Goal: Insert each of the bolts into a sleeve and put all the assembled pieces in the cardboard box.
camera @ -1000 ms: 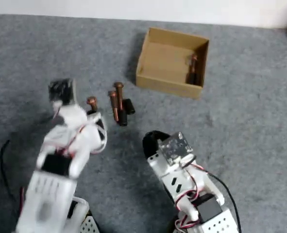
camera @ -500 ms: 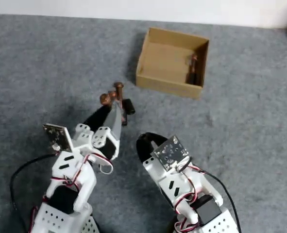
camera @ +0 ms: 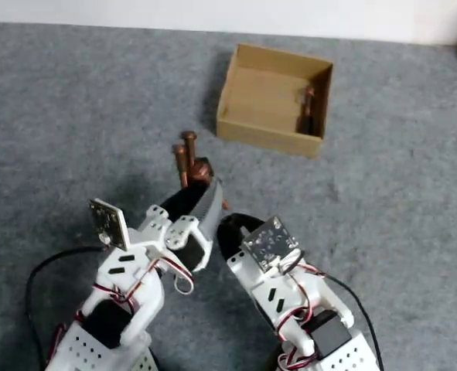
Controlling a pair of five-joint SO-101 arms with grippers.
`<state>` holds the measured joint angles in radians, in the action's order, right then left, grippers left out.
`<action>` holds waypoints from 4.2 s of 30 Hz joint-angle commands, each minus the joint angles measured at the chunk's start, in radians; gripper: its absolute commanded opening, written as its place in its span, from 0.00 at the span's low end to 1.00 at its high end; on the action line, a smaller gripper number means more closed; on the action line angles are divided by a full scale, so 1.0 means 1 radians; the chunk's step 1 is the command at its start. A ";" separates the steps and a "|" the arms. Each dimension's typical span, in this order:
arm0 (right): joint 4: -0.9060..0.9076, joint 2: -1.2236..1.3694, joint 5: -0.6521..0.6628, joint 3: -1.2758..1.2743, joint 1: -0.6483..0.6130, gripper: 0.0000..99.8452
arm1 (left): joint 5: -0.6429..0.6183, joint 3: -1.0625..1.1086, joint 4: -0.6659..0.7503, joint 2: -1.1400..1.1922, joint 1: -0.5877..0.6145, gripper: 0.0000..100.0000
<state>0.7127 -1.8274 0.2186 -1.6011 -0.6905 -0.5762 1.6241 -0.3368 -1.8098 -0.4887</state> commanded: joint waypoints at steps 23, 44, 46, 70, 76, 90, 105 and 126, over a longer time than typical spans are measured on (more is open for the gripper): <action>-0.012 -0.012 0.069 0.016 0.035 0.00 | -0.014 -0.051 -0.232 -0.019 -0.137 0.00; -0.013 -0.012 0.066 0.015 0.028 0.00 | -0.012 0.038 -0.265 -0.015 -0.174 0.00; -0.013 -0.012 0.066 0.012 0.028 0.00 | -0.012 0.019 -0.269 -0.015 -0.173 0.00; -0.015 -0.012 0.069 0.010 0.035 0.00 | 0.081 -0.423 -0.709 -0.013 0.024 0.22; -0.015 -0.012 0.069 0.010 0.035 0.00 | 0.427 -0.263 -0.611 -0.013 0.257 0.10; -0.008 -0.001 0.023 0.016 0.053 0.00 | 0.677 -0.024 -0.362 -0.012 0.386 0.01; -0.120 0.960 0.083 0.854 0.354 0.00 | 0.689 0.016 -0.316 -0.013 0.460 0.01; 0.539 2.899 0.092 3.229 0.559 0.01 | 0.690 0.064 -0.249 -0.015 0.466 0.03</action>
<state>1.2006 0.9805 0.3000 1.2697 -0.1381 0.1097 1.6747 -0.6130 -1.8205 -0.0284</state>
